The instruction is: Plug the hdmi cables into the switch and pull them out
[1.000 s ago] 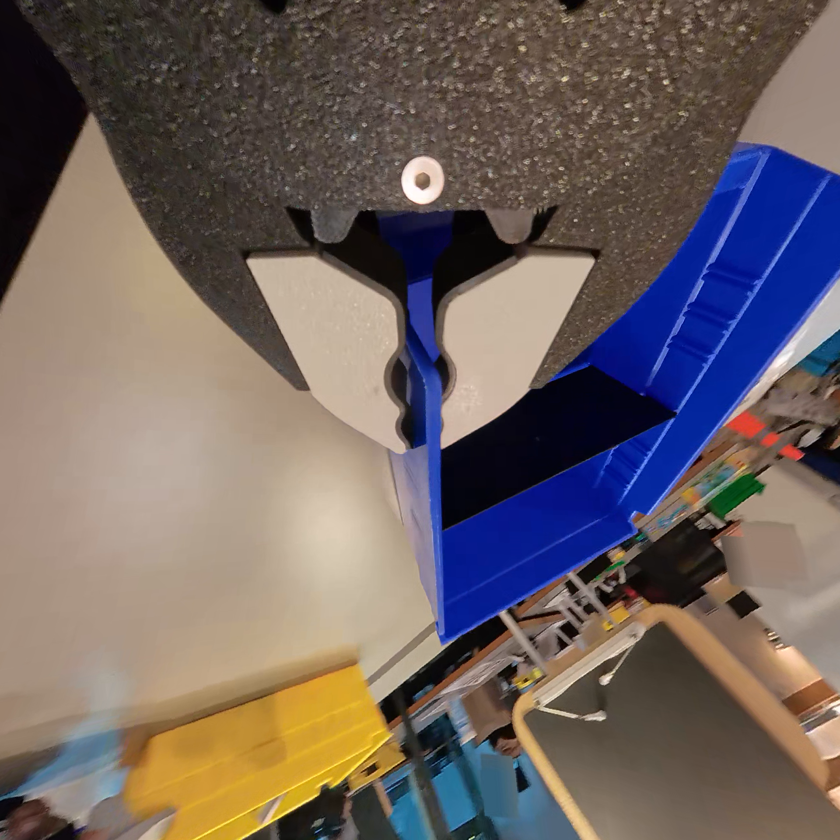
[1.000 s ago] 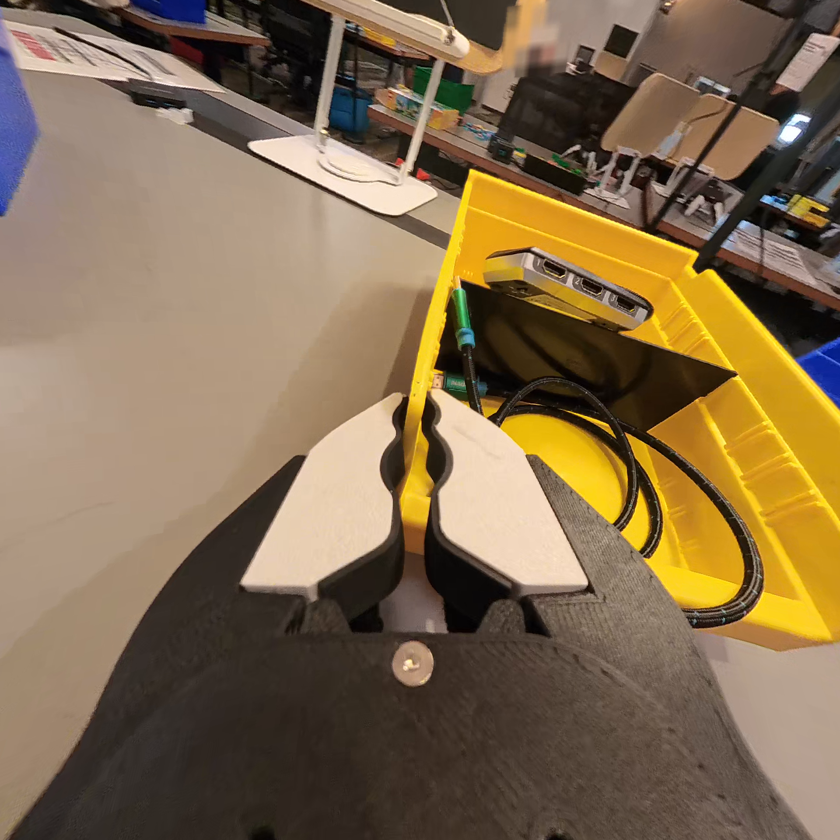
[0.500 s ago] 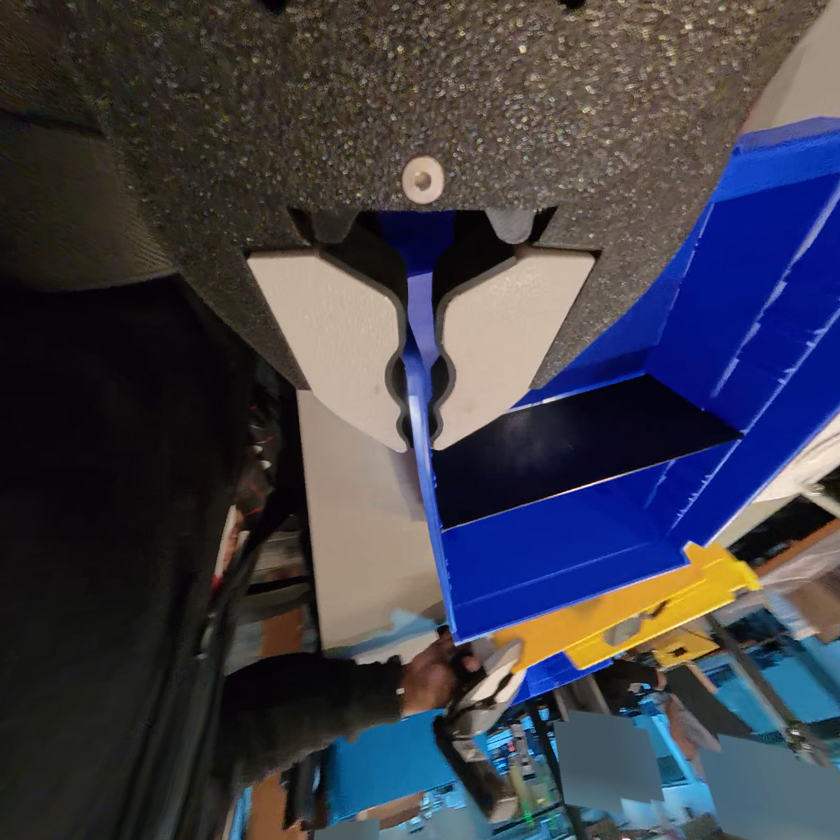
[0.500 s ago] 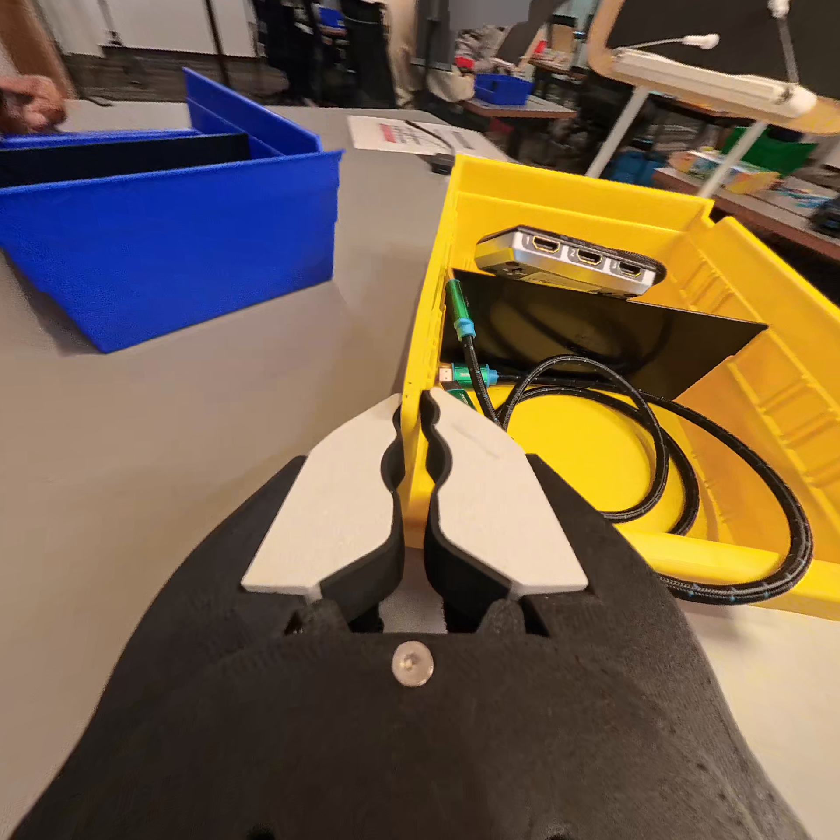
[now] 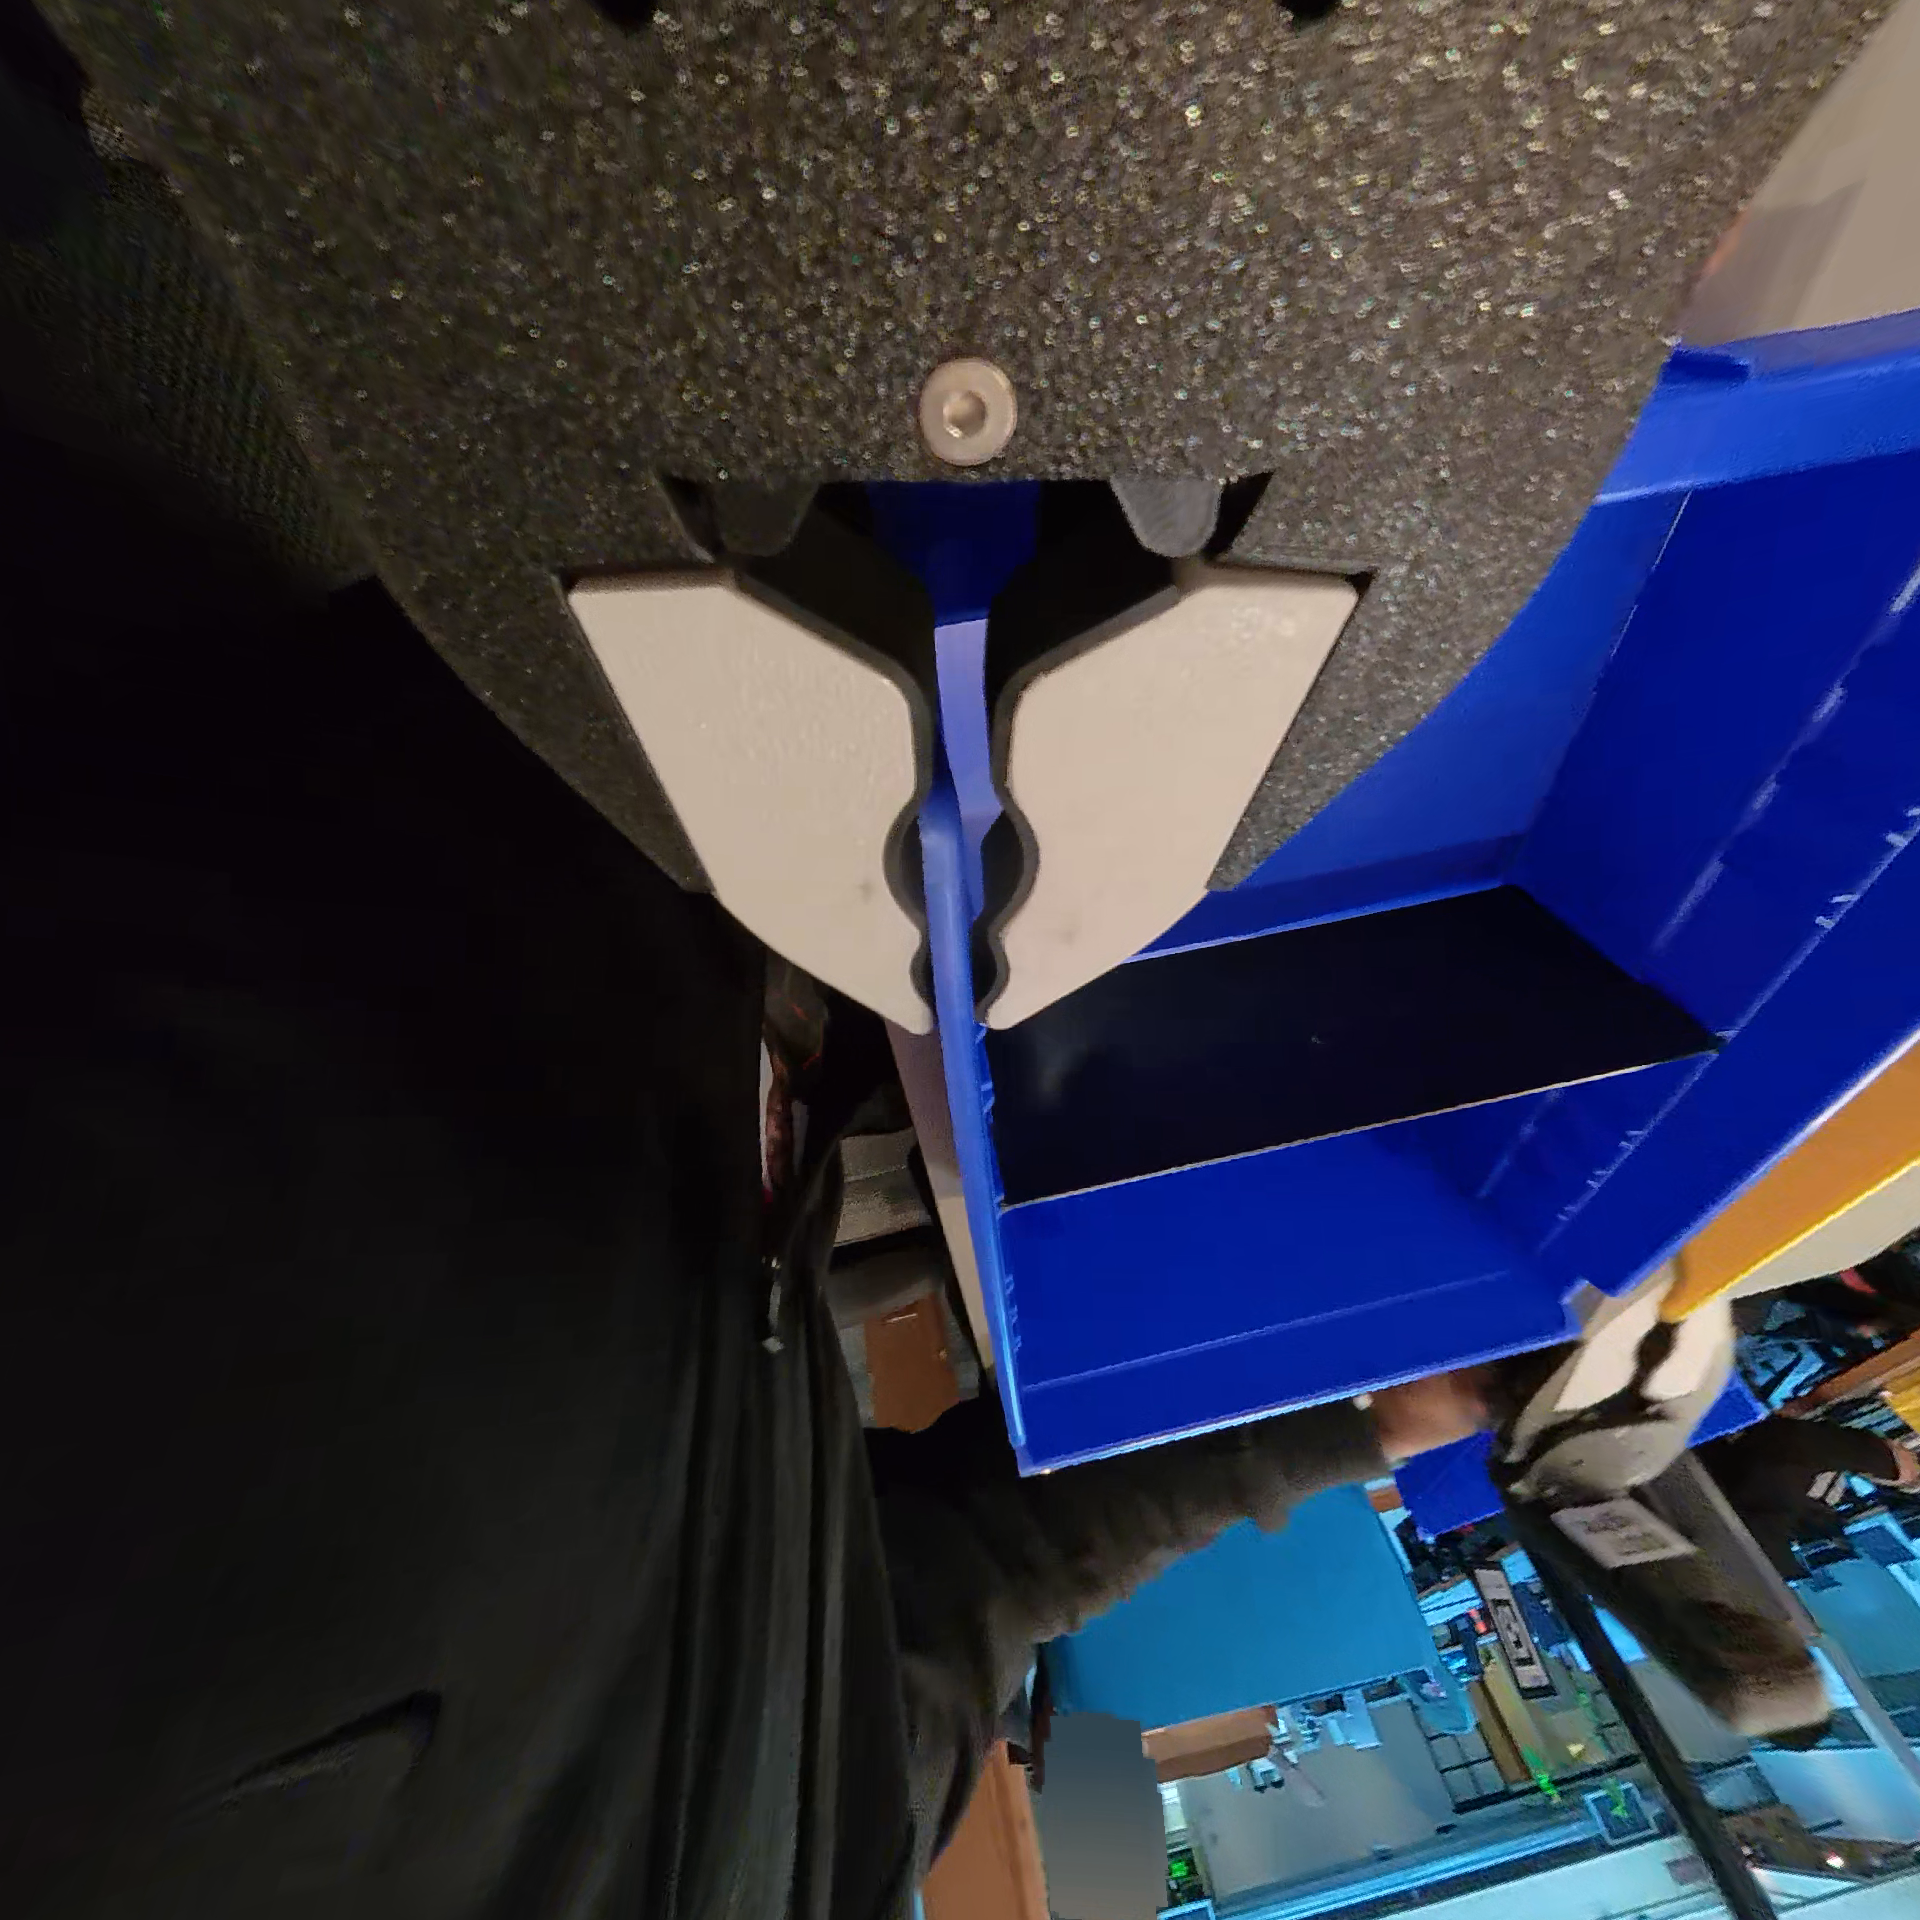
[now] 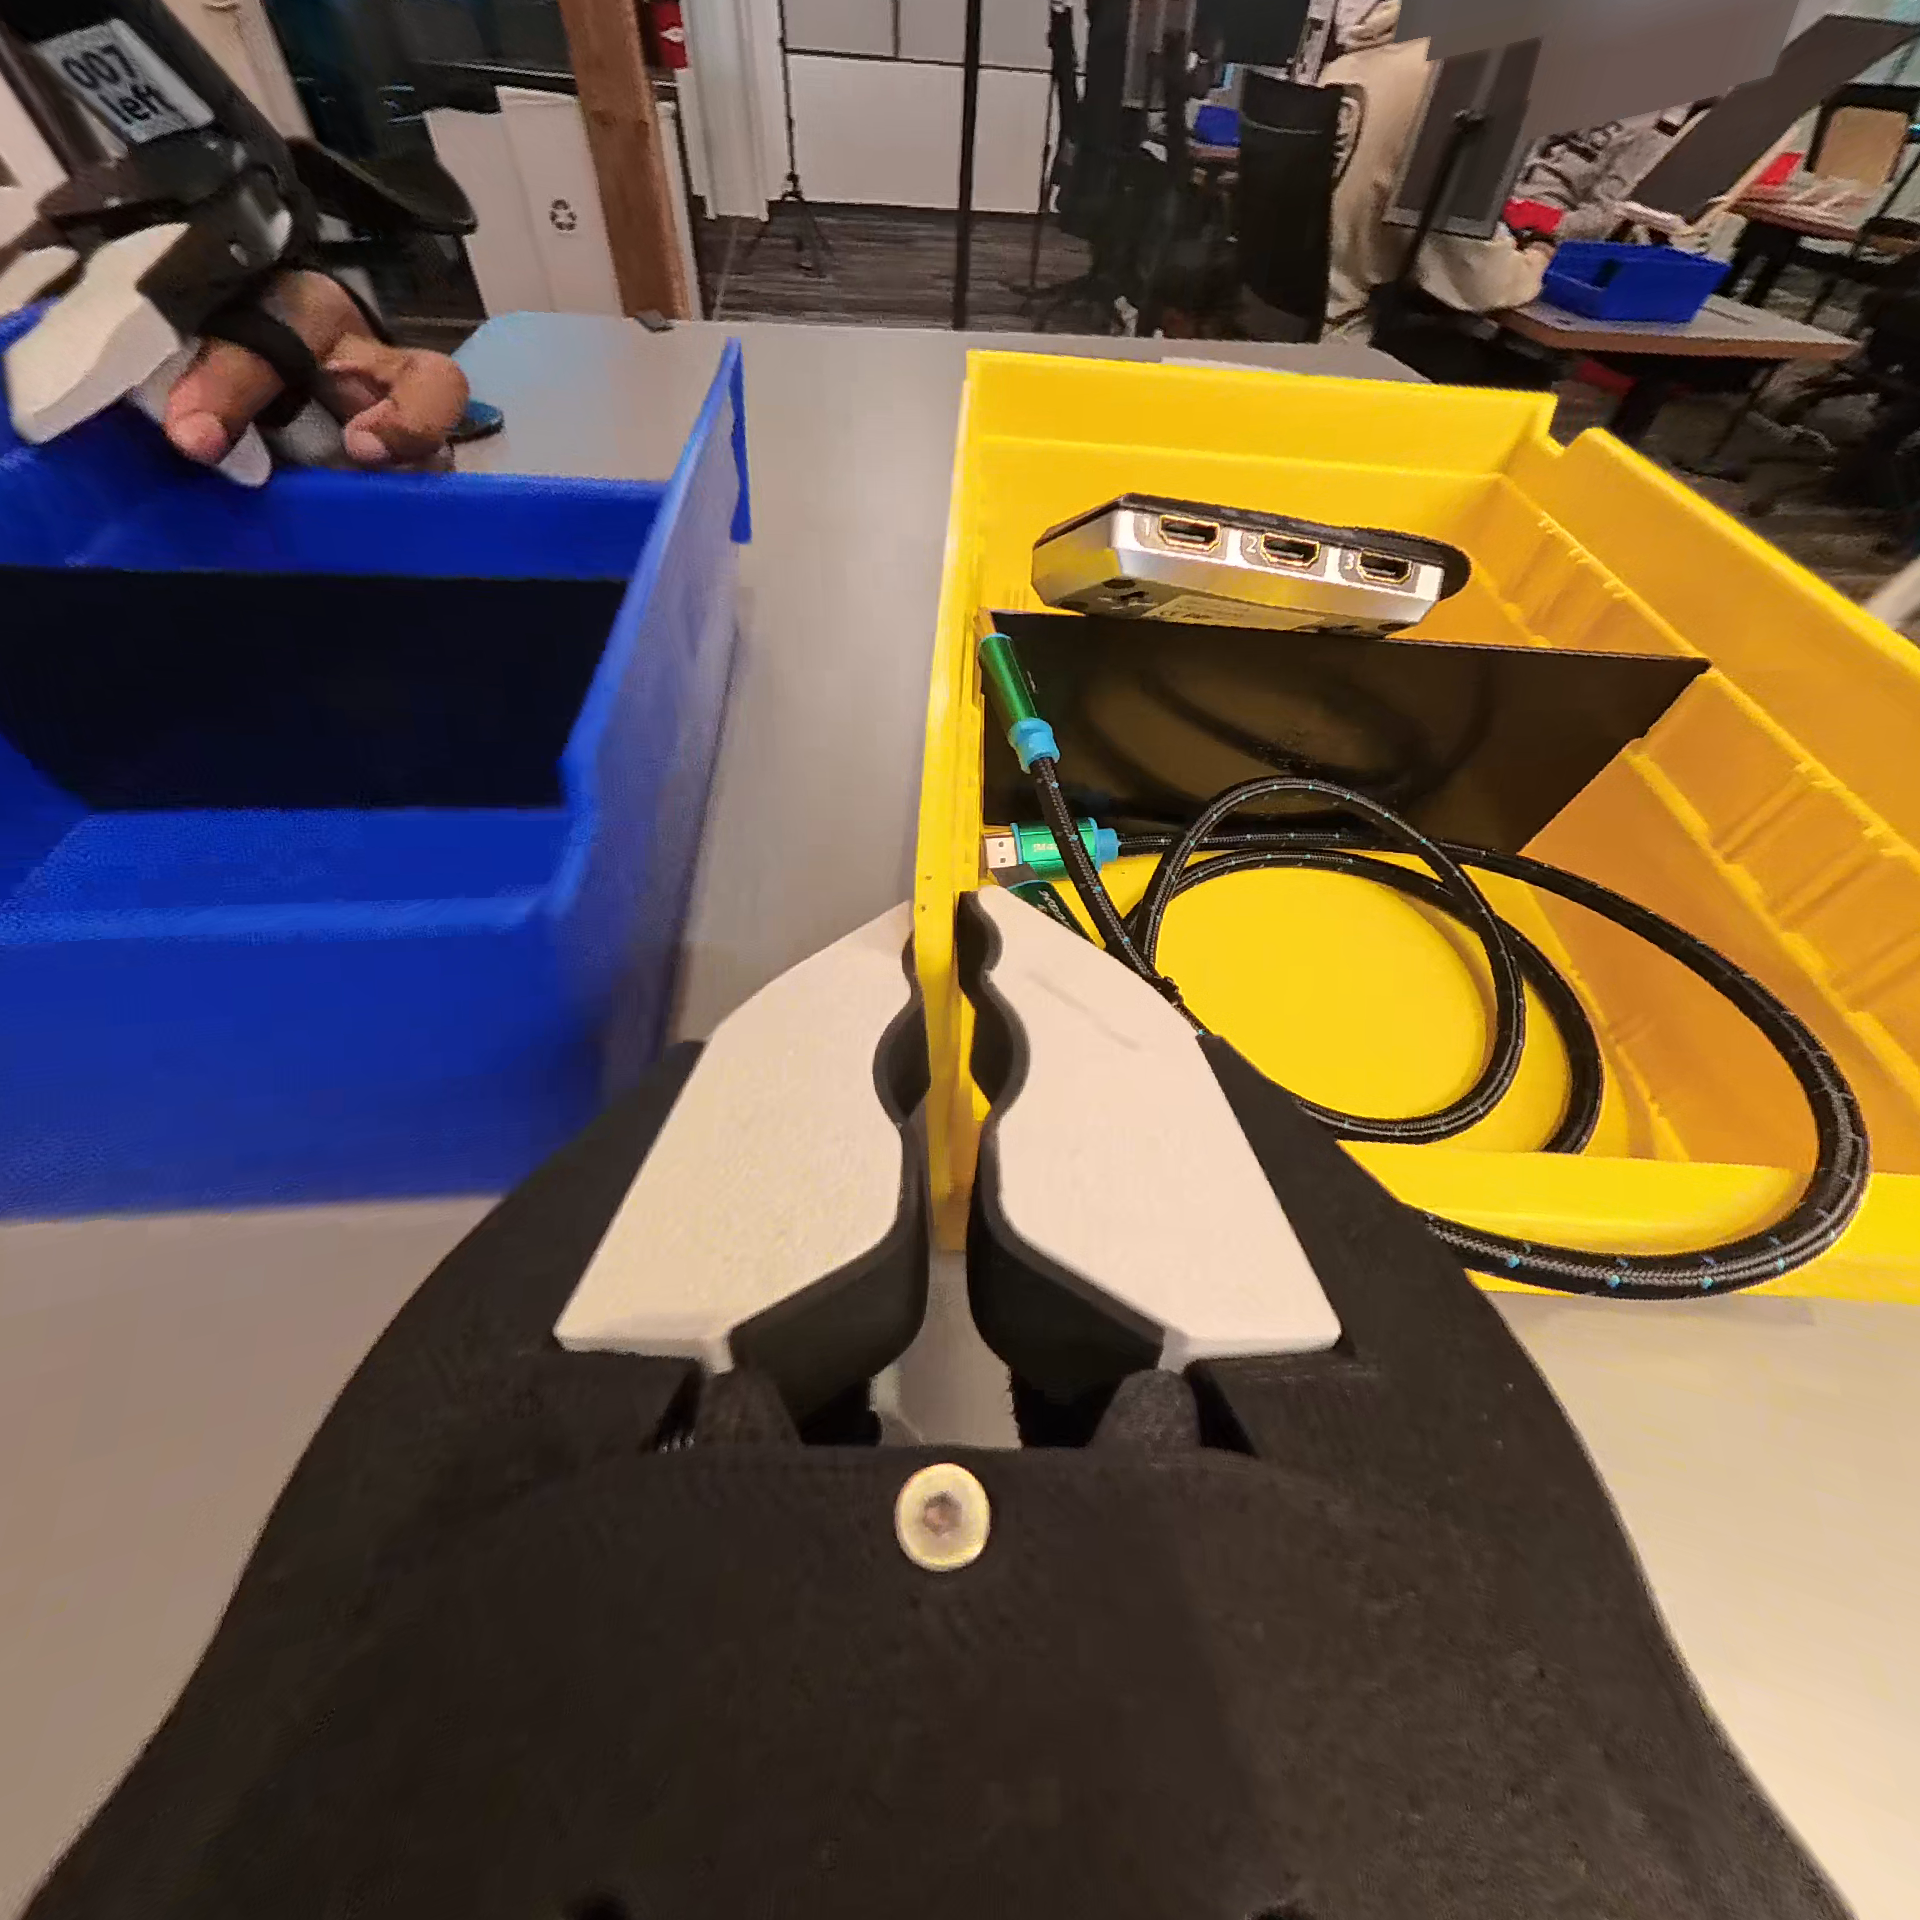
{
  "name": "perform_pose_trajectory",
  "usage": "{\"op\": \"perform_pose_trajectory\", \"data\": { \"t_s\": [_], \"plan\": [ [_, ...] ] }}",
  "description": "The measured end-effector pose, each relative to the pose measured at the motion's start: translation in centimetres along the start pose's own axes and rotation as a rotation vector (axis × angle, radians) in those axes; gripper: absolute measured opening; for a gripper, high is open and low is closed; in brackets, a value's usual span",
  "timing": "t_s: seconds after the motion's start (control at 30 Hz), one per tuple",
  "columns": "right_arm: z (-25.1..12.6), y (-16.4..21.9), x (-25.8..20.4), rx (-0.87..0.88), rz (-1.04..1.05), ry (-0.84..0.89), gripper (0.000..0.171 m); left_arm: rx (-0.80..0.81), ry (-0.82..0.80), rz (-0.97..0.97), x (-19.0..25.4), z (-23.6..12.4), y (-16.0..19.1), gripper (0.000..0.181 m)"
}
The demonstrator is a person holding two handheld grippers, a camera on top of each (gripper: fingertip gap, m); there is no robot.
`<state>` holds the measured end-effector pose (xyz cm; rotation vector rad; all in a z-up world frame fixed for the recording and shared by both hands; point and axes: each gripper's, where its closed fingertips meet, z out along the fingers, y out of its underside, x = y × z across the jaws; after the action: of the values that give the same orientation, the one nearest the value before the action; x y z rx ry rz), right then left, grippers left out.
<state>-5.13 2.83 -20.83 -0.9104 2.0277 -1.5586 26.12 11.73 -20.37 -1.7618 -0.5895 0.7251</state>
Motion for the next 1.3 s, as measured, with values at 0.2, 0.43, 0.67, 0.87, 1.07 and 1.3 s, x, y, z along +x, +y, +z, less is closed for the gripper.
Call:
{"op": "perform_pose_trajectory", "data": {
  "t_s": [0.2,0.43,0.67,0.87,1.07,1.3],
  "plan": [
    [4.4,-1.2,0.3,0.004,-0.013,-0.07,0.003,0.007,0.034,0.025,0.0,4.5,-1.0,0.003],
    [3.9,-5.5,0.7,0.035,-0.078,-0.05,0.02,0.044,0.026,-0.026,-0.2,5.4,-2.0,0.027],
    [-4.5,-8.8,2.7,-0.068,0.085,0.286,0.04,0.145,-0.178,-0.069,-3.6,-0.6,-6.0,0.059],
    [-8.4,-4.5,-4.4,-0.312,0.306,0.341,0.077,0.007,-1.01,-0.279,-20.2,-12.8,-4.8,0.063],
    [-11.0,-0.2,-8.8,-0.526,0.494,0.443,0.089,-0.235,-1.025,-0.6,-31.1,-14.0,1.8,0.07],
    [-9.3,2.9,-13.4,-0.566,0.691,0.243,0.061,-0.521,-0.824,-0.819,-35.1,-11.0,9.6,0.054]
  ]
}}
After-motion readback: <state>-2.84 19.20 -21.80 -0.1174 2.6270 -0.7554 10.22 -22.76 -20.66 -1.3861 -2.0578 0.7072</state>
